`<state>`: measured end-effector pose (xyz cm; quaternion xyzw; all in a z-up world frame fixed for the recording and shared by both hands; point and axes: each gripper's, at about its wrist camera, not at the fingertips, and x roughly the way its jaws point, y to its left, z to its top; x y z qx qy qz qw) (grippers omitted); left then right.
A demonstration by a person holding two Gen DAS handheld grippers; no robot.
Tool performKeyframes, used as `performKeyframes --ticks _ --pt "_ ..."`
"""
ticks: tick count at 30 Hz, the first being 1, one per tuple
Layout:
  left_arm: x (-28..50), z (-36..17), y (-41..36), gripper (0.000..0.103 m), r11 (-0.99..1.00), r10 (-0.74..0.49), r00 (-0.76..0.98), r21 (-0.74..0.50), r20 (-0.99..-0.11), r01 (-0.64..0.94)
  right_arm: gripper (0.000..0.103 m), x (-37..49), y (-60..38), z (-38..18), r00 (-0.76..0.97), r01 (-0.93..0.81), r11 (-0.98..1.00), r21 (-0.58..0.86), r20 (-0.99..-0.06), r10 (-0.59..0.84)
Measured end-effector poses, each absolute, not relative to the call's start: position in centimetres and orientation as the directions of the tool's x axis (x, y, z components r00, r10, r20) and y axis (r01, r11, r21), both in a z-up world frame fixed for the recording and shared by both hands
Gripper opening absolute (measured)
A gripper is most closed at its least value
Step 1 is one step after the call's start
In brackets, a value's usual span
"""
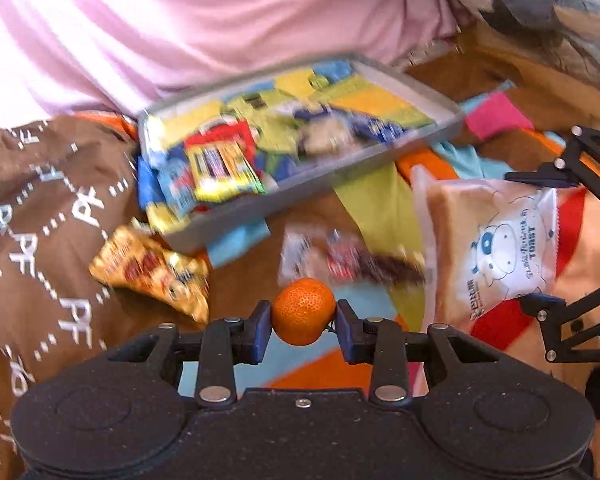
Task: Organize snacks
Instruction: 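Carry the orange over the tray with the left tool while the right tool lowers the TOAST bag in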
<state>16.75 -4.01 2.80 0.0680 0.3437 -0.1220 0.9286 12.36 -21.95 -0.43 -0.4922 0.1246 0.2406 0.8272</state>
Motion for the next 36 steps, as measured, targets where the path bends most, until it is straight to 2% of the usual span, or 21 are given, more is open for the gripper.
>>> performKeyframes --ticks 9,14,18,22,31,36 --pt "21.6 7.6 -3.6 0.036 0.986 -0.129 0.833 0.020 -0.537 0.165 0.079 17.4 -20.9 3.9 0.926 -0.371 0.495 -0.786 -0.277 0.255" --pt "24.8 10.5 -3.2 0.036 0.996 -0.080 0.887 -0.011 -0.454 0.084 0.079 21.6 -20.3 7.0 0.956 -0.291 0.600 -0.745 -0.213 0.199" --pt "27.5 12.4 -3.5 0.036 0.999 -0.040 0.918 -0.029 -0.394 0.031 0.079 24.4 -19.7 8.9 0.963 -0.268 0.672 -0.690 -0.210 0.168" --pt "29.5 12.9 -3.8 0.036 0.998 -0.003 0.927 -0.054 -0.375 -0.019 0.079 26.2 -19.0 9.6 0.967 -0.247 0.717 -0.651 -0.214 0.139" --pt "32.7 10.8 -4.8 0.036 0.993 0.044 0.917 -0.080 -0.396 -0.082 0.079 30.2 -19.3 9.6 0.962 -0.209 0.819 -0.534 -0.261 0.075" --pt "33.6 8.8 -4.6 0.036 0.987 0.048 0.891 -0.117 -0.451 -0.112 0.079 31.7 -20.5 8.0 0.950 -0.203 0.853 -0.480 -0.308 0.053"
